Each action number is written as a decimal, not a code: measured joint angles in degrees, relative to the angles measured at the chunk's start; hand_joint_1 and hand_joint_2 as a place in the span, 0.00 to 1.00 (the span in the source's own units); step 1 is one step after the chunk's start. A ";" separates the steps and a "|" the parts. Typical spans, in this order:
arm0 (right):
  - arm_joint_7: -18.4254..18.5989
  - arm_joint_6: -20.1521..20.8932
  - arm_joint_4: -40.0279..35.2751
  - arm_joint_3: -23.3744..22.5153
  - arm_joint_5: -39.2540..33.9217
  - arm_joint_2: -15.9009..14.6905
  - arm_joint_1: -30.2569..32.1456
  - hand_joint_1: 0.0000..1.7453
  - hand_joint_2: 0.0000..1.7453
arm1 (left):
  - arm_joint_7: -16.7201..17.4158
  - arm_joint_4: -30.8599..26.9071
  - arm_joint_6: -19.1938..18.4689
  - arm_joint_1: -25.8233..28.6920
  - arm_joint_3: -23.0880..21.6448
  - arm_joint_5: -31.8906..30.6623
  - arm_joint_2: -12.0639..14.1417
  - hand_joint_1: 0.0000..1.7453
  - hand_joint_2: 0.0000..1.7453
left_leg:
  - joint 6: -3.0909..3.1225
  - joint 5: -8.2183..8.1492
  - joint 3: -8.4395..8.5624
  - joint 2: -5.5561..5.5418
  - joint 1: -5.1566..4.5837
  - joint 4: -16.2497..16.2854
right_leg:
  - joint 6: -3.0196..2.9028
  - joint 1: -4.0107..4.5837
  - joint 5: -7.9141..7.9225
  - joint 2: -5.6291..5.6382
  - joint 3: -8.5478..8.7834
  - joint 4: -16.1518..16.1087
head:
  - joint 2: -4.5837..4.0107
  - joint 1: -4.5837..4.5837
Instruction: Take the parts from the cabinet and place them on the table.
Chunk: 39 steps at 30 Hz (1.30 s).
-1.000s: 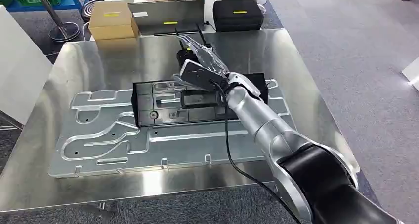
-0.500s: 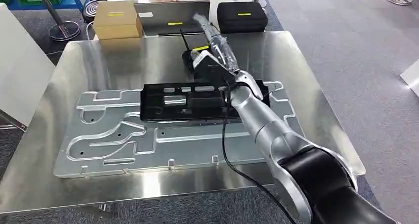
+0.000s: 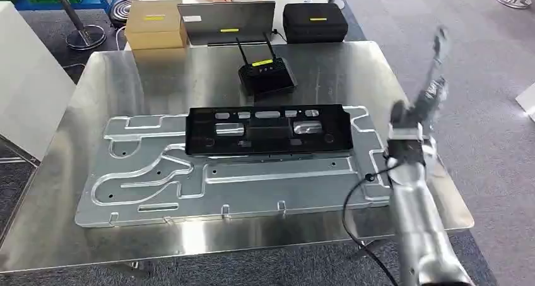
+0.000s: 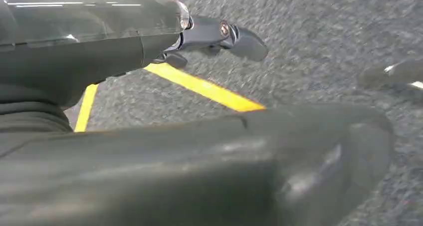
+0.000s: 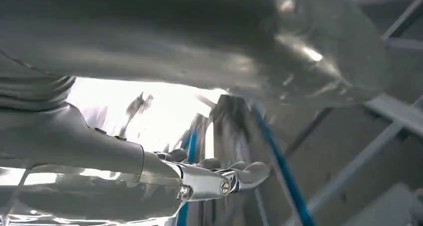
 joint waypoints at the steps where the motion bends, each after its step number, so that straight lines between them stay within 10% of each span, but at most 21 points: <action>1: -0.04 -0.02 -3.67 -2.34 0.28 -0.50 4.43 0.00 0.00 | 0.00 0.00 -0.09 0.19 0.35 0.09 -0.22 0.00 0.00 | -0.30 -1.07 0.04 0.65 0.11 1.03 | 0.13 -0.08 0.30 -0.31 0.78 -0.80 | 0.00 0.02; 5: -0.04 0.13 -16.30 -9.90 -1.42 -2.36 20.42 0.00 0.00 | 0.09 0.00 -0.22 0.48 1.29 -0.11 -0.37 0.00 0.00 | -1.52 -10.03 -5.95 1.09 1.10 16.22 | -0.04 -0.33 0.27 -0.46 0.59 -0.62 | 0.00 -0.04; 7: -0.04 -0.02 -20.58 -12.21 -2.25 -2.29 27.74 0.00 0.00 | 0.50 0.00 -0.20 0.77 1.68 -0.55 -0.42 0.00 0.00 | -2.08 -8.21 -4.55 1.16 1.45 14.70 | 0.19 -0.69 0.13 -0.26 -0.03 0.03 | 0.00 -0.04; 10: -0.04 1.20 -24.38 -14.24 -2.95 -2.12 34.34 0.00 0.00 | 0.92 0.00 -0.17 0.54 1.92 -1.77 -0.48 0.00 0.00 | -2.28 -3.38 3.70 1.09 1.95 0.26 | 0.95 -1.11 -0.29 0.39 -0.91 1.72 | 0.00 -0.04; 14: -0.04 4.07 -25.75 -16.43 -3.04 -1.11 38.90 0.00 0.00 | 0.96 -0.02 -0.11 0.09 2.03 -2.89 -0.50 0.00 0.00 | -0.58 -2.98 3.29 0.96 1.18 0.45 | 2.65 -1.18 0.33 1.01 -1.11 1.91 | 0.00 0.00; 22: -0.04 5.18 -25.70 -17.30 -2.58 -0.52 39.99 0.00 0.00 | 0.94 -0.02 -0.13 -0.03 2.05 -3.24 -0.57 0.00 0.00 | 0.38 -1.86 3.00 1.23 1.56 -0.30 | 3.25 -1.43 0.15 1.07 -1.30 2.24 | 0.00 0.00; 23: -0.04 5.36 -25.64 -17.56 -2.47 -0.32 40.28 0.00 0.00 | 0.92 -0.02 -0.15 -0.10 2.07 -3.46 -0.59 0.00 0.00 | 0.53 -1.64 2.92 1.42 1.52 -0.33 | 3.34 -1.59 -0.75 1.08 -1.51 2.69 | 0.00 0.00; 24: -0.04 6.93 -25.03 -19.60 -2.32 0.84 41.27 0.00 0.00 | 0.76 -0.07 -0.44 -0.21 2.34 -4.02 -0.55 0.00 0.00 | 1.00 0.42 0.12 1.58 1.37 -0.26 | 4.22 -1.80 -12.16 1.00 -6.21 18.04 | 0.00 0.00; 27: -0.04 9.31 -23.31 -22.10 -1.84 2.04 41.52 0.00 0.00 | 0.92 -0.07 -0.74 -0.20 2.51 -4.35 -0.57 0.00 0.00 | 0.43 2.23 -2.24 1.58 1.36 -0.08 | 3.94 -1.84 -6.66 1.00 1.67 9.46 | 0.00 0.00; 29: -0.02 11.01 -21.78 -23.65 -1.21 2.73 40.93 0.00 0.00 | 0.94 -0.06 -0.83 -0.25 2.51 -4.70 -0.61 0.00 0.00 | -0.22 3.08 -2.88 1.51 1.21 0.05 | 3.33 -1.60 -7.59 1.02 8.00 -0.74 | 0.00 0.00; 33: -0.02 14.14 -14.63 -29.16 0.00 4.85 39.89 0.00 0.00 | 1.27 -0.06 -1.16 -0.19 2.53 -5.46 -0.74 0.00 0.00 | -1.83 5.15 -2.58 1.33 1.26 -1.07 | 1.79 -0.98 -5.40 1.00 6.86 -0.41 | 0.00 -0.02; 34: -0.02 14.95 -12.72 -30.19 0.21 5.46 39.47 0.00 0.00 | 1.29 -0.07 -1.18 -0.13 2.58 -5.55 -0.70 0.00 0.00 | -1.94 4.53 -3.22 1.26 1.49 -0.09 | 1.24 -1.54 -4.46 0.71 6.29 -0.80 | 0.00 -0.02; 37: -0.02 16.59 -3.35 -33.94 2.54 6.30 37.71 0.00 0.00 | 1.33 -0.07 -1.36 -0.13 2.58 -6.08 -0.92 0.00 0.00 | -2.01 -6.35 -5.94 1.30 1.31 9.73 | 0.39 -1.22 -2.35 0.69 3.75 -0.87 | 0.00 -0.07; 39: -0.02 16.08 4.23 -36.71 4.07 6.43 36.58 0.00 0.00 | 1.22 -0.06 -1.35 -0.21 2.58 -6.27 -0.94 0.00 0.00 | -2.09 -9.11 -6.70 1.31 1.25 16.76 | 0.38 -0.89 -1.16 0.50 1.94 -0.53 | 0.00 -0.07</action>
